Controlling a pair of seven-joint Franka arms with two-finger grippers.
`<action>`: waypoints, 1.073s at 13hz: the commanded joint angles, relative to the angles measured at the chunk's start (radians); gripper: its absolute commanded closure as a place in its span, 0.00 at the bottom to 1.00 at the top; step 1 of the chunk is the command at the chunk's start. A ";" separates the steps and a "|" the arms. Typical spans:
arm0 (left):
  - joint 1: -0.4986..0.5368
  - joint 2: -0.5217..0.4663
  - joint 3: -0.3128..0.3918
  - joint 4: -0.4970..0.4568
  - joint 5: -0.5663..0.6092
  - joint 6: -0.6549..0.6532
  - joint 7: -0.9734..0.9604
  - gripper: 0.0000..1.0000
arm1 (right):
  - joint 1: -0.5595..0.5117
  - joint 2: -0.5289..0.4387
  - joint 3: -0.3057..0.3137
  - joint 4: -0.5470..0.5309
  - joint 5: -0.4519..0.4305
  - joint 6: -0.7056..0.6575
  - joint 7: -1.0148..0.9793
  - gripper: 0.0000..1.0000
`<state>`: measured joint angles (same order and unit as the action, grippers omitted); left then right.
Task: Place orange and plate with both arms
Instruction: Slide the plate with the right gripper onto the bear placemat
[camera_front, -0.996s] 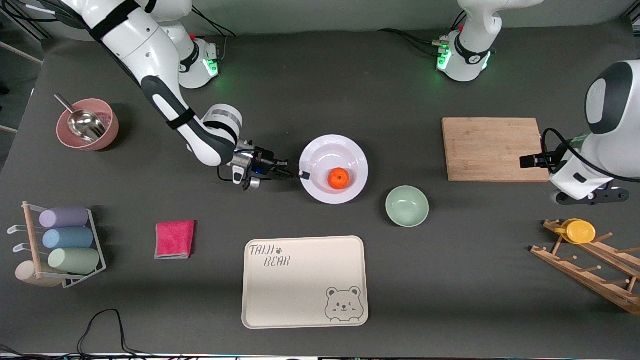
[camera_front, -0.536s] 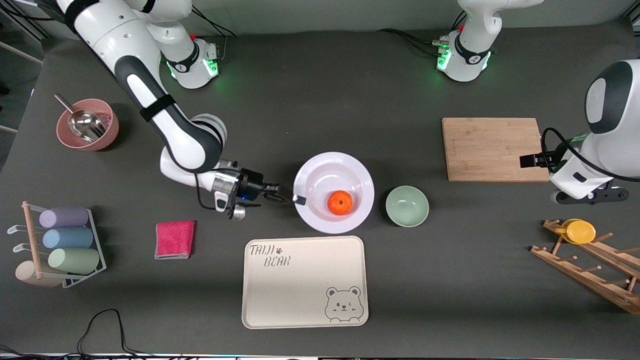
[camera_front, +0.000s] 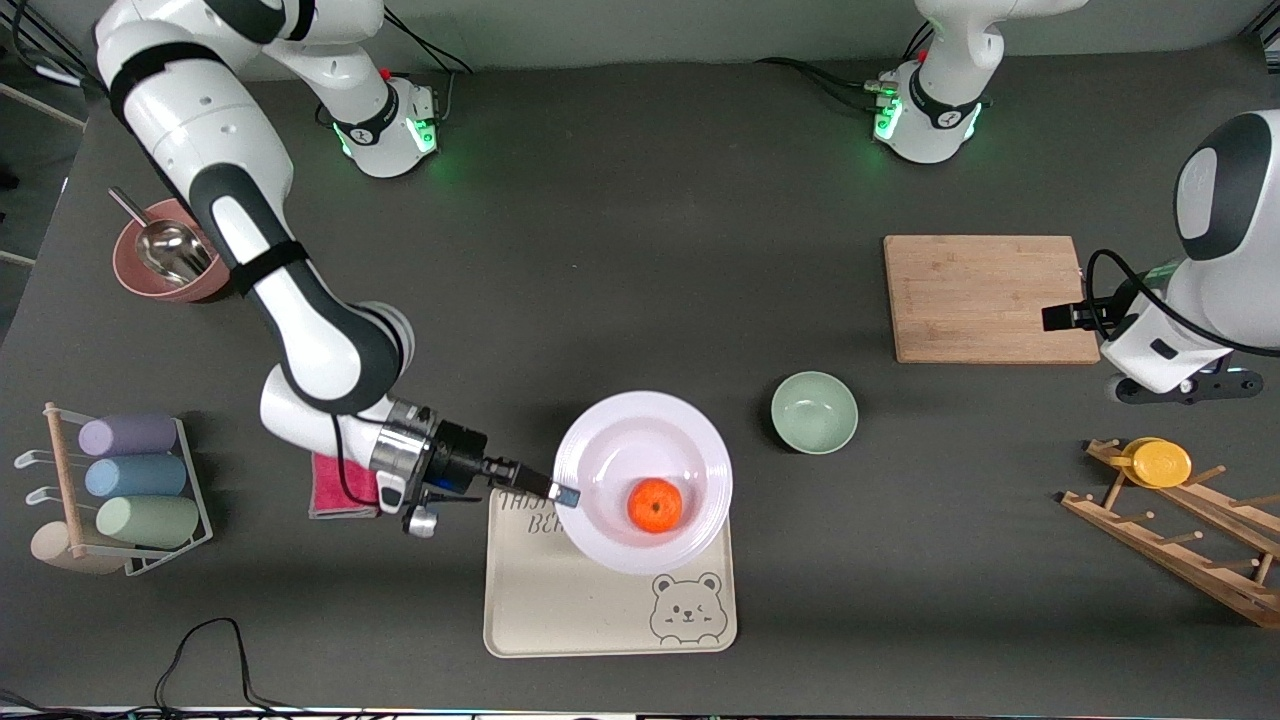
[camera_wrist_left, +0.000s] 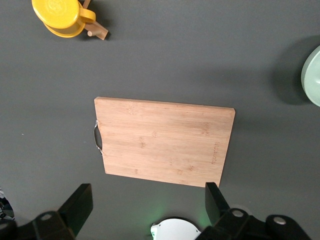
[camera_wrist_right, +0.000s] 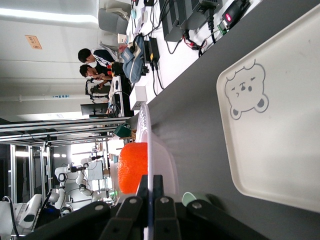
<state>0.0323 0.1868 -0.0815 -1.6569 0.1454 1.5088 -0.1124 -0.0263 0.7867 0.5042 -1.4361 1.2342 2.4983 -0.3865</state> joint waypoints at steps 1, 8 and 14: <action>0.004 -0.017 0.002 -0.015 -0.007 0.010 0.020 0.00 | -0.004 0.130 -0.019 0.199 -0.096 -0.103 0.102 1.00; 0.003 -0.029 0.002 -0.017 -0.006 -0.024 0.020 0.00 | -0.001 0.262 -0.038 0.359 -0.104 -0.142 0.063 1.00; -0.002 0.026 0.000 -0.018 -0.010 0.053 0.026 0.00 | 0.016 0.399 -0.038 0.424 -0.266 -0.072 0.002 1.00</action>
<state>0.0329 0.2048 -0.0827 -1.6681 0.1440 1.5353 -0.1049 -0.0323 1.1313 0.4618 -1.0816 1.0010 2.4085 -0.3602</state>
